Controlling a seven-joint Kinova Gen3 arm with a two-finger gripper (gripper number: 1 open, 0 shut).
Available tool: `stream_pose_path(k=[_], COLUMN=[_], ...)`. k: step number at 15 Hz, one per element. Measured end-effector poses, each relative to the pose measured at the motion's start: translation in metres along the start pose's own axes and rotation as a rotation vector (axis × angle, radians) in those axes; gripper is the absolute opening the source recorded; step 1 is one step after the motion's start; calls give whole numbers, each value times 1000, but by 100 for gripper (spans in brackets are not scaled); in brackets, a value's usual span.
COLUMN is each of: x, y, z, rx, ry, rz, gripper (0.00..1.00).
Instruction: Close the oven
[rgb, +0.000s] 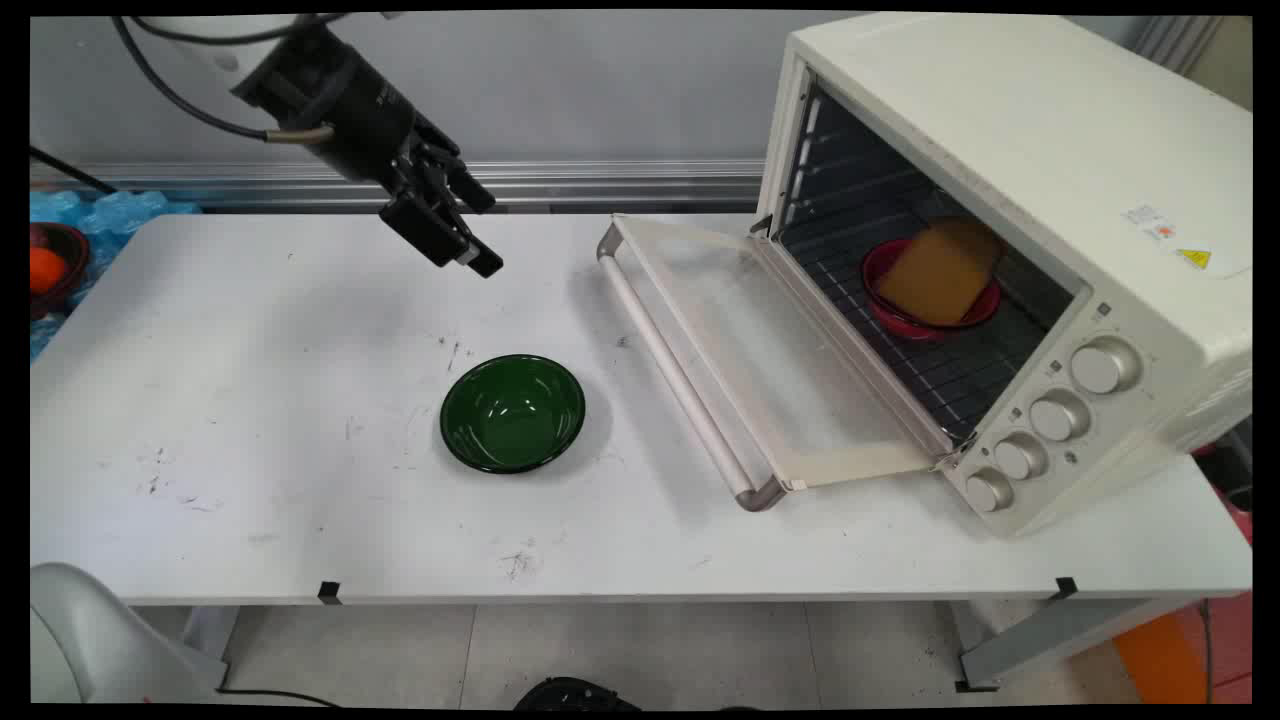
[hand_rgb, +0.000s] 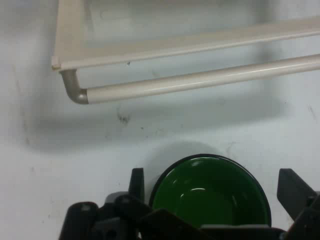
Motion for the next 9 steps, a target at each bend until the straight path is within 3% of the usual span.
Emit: stream_pose_path(k=[9], x=[15], y=[6], z=[52], rx=[42], ry=[-14], rz=[-84], gripper=[100])
